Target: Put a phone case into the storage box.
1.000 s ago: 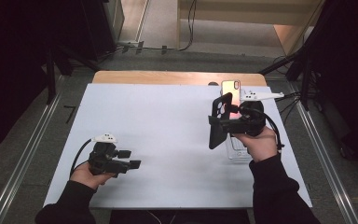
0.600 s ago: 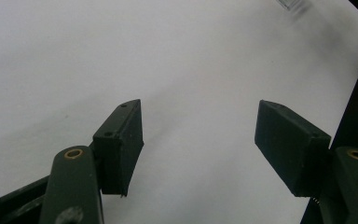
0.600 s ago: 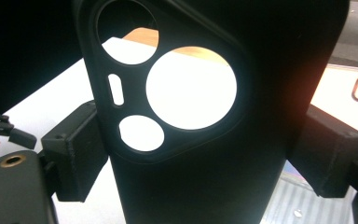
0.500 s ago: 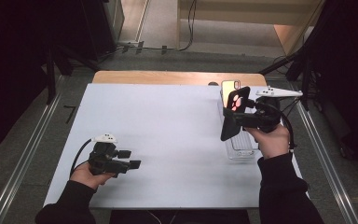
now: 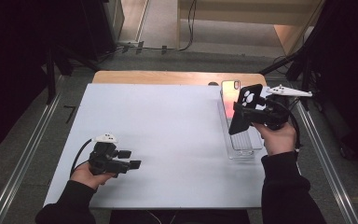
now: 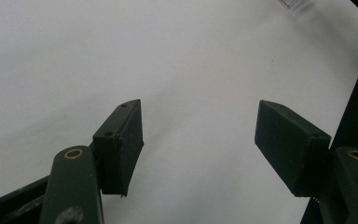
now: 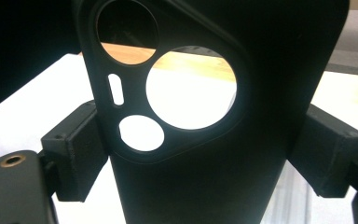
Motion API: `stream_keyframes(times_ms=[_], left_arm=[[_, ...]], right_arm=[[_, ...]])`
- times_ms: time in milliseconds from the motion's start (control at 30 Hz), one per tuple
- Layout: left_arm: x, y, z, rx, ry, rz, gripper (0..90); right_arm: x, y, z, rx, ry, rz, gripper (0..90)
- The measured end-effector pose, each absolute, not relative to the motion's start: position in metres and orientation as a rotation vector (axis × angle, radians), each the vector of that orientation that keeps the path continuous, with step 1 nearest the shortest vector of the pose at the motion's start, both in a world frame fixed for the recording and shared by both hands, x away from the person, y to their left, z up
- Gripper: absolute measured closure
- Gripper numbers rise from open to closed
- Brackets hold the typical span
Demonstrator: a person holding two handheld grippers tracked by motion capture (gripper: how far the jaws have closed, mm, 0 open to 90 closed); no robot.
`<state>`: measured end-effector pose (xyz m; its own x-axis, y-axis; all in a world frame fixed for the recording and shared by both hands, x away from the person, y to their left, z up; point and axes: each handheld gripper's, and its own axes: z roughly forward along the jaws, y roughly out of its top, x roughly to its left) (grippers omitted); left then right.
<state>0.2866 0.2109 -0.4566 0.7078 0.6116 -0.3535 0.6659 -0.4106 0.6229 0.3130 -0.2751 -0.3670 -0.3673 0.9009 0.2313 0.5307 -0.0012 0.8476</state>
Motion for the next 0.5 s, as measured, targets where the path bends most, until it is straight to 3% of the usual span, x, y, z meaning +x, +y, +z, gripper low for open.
stream_keyframes(times_ms=[500], left_arm=[[0.287,0.211,-0.457,2.143,0.969,-0.091,32.9]], right_arm=[[0.333,-0.284,-0.382,1.540,1.824,1.274,12.0]])
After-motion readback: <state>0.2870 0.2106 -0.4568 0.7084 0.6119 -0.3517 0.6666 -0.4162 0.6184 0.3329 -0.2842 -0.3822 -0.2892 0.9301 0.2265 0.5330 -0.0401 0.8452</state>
